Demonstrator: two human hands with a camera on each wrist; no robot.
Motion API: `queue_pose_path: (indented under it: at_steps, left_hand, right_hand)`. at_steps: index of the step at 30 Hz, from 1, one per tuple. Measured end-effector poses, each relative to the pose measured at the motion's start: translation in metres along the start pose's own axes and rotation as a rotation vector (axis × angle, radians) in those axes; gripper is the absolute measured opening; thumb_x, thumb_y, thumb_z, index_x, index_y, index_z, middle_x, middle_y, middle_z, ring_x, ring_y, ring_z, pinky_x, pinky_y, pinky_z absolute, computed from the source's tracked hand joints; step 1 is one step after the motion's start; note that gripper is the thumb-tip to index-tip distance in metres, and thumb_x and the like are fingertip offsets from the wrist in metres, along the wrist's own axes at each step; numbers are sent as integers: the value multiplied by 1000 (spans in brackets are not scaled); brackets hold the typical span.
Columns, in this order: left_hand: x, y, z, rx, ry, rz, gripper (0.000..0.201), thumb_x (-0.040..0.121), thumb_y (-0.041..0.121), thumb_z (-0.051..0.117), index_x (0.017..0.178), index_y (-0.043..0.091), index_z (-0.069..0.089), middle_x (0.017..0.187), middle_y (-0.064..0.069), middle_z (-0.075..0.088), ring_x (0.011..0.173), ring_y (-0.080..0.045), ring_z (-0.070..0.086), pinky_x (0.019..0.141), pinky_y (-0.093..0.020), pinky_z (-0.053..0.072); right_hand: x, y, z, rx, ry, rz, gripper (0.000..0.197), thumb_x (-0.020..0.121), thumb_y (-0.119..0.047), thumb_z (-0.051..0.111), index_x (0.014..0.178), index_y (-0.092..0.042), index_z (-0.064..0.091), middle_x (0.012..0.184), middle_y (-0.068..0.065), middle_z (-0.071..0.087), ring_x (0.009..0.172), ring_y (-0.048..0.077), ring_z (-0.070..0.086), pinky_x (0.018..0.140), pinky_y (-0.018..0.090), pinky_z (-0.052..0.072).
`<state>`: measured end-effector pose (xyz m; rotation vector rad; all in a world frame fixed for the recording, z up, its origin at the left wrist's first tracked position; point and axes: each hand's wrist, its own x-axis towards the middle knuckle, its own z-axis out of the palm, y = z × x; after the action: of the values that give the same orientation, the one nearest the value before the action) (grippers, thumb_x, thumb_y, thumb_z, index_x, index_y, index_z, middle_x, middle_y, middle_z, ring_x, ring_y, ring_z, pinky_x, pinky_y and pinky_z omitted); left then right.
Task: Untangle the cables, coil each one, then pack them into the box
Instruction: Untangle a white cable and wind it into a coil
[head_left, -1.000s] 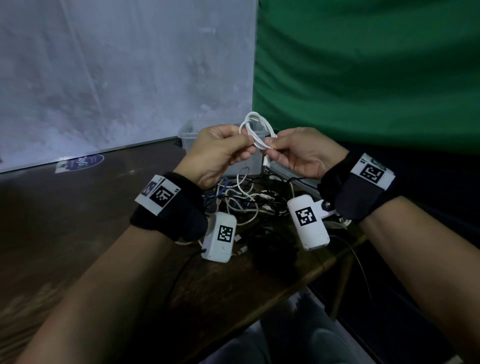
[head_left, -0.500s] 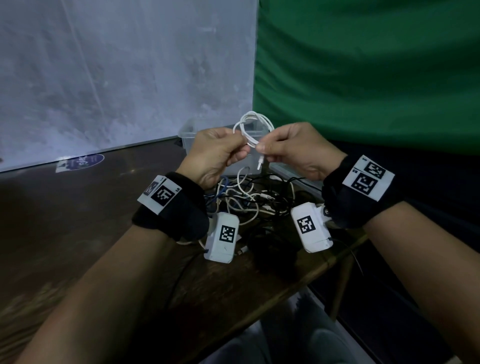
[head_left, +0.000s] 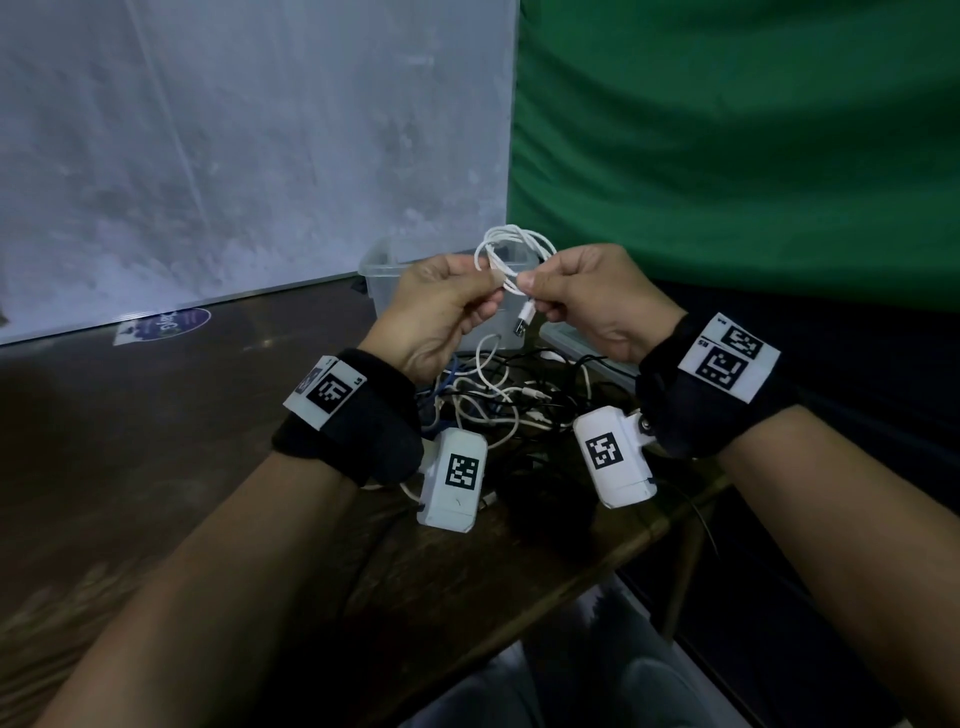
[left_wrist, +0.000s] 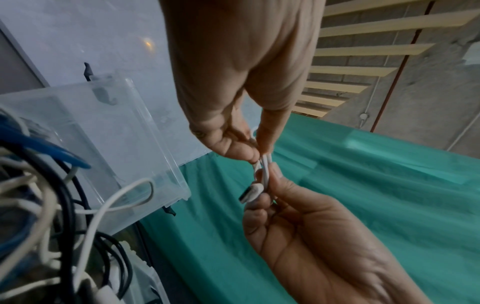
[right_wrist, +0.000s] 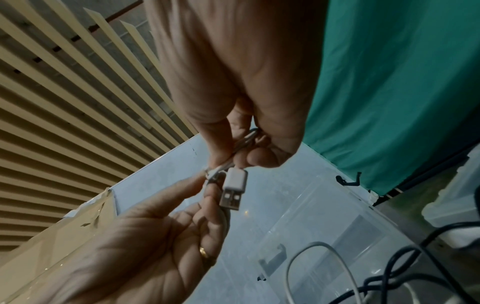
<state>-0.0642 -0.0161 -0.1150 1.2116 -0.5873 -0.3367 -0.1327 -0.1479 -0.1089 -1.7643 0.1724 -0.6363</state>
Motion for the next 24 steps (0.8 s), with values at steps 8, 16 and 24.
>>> queue_pose_path:
  at_steps: [8,16,24]
  left_hand:
    - [1,0,4,70,48,-23,16,85,-5,59,76,9,59,55,4,64,51,-3,59,54,-14,49]
    - [1,-1,-1,196,-29,-76,13,92,11,55,83,17,62,79,2,59,73,-4,51,75,-21,40]
    - [-1,2,-6,173,-145,-204,14,97,21,47,93,21,61,96,2,59,96,-10,51,83,-31,34]
  right_hand:
    - [1,5,3,1,-1,-38,18,84,-5,68,67,-9,62,47,-5,55,44,4,48,46,15,42]
    - [0,3,3,80,-41,-2,16,90,-4,59,75,-8,64,66,1,65,47,2,52,47,16,43]
    - [-3,-3,2,179,-29,54,17,90,-1,57,75,-5,61,64,7,58,46,5,52,44,16,41]
